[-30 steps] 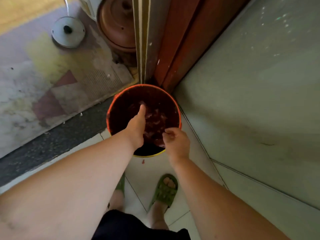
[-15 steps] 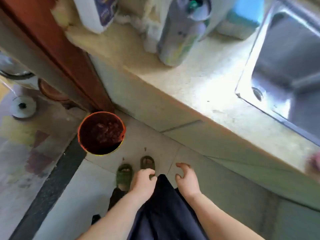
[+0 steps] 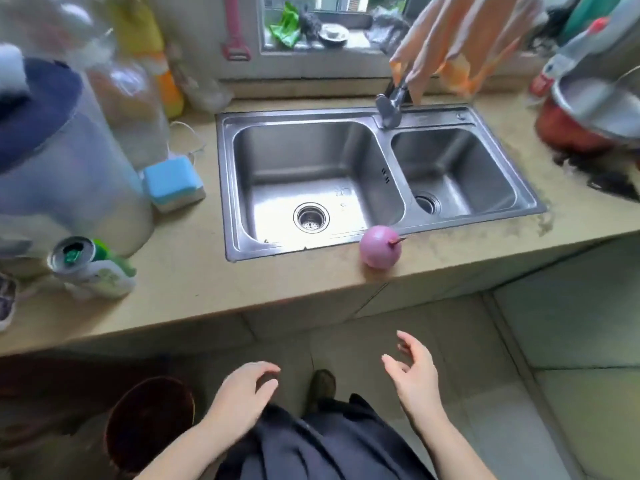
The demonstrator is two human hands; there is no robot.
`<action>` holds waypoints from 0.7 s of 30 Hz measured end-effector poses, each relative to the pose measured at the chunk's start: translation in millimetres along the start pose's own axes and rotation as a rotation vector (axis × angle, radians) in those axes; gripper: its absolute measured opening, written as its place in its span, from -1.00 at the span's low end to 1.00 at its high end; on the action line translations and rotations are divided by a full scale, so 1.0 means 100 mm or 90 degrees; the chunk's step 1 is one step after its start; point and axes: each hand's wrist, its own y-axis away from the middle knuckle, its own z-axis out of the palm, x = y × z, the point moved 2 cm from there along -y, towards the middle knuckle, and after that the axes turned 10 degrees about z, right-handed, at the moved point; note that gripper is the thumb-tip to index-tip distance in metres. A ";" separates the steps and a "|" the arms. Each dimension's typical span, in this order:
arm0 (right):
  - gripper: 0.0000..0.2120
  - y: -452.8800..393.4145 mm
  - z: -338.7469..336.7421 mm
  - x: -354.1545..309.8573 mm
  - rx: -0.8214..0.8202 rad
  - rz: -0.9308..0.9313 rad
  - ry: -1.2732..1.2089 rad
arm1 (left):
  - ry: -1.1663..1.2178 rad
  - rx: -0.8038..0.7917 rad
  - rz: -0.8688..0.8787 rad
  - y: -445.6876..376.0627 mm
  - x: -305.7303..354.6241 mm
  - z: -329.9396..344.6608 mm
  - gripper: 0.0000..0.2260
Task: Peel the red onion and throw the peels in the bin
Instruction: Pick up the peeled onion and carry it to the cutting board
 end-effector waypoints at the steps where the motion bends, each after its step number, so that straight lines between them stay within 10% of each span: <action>1: -0.48 -0.09 -0.03 -0.13 -0.002 -0.026 -0.024 | 0.001 0.031 0.013 -0.12 0.11 -0.10 -0.79; 9: 0.15 -0.96 0.10 -1.24 -0.018 -0.101 -0.093 | -0.123 0.144 0.072 -0.70 0.50 -0.54 -0.71; 17: -0.26 -1.17 0.36 -1.37 0.140 -0.096 0.014 | -0.326 -0.073 0.078 -0.97 0.24 -0.90 -0.81; 21: -0.30 -0.89 0.37 -1.24 0.223 -0.006 -0.190 | -0.344 -0.048 0.172 -1.12 0.28 -1.00 -0.86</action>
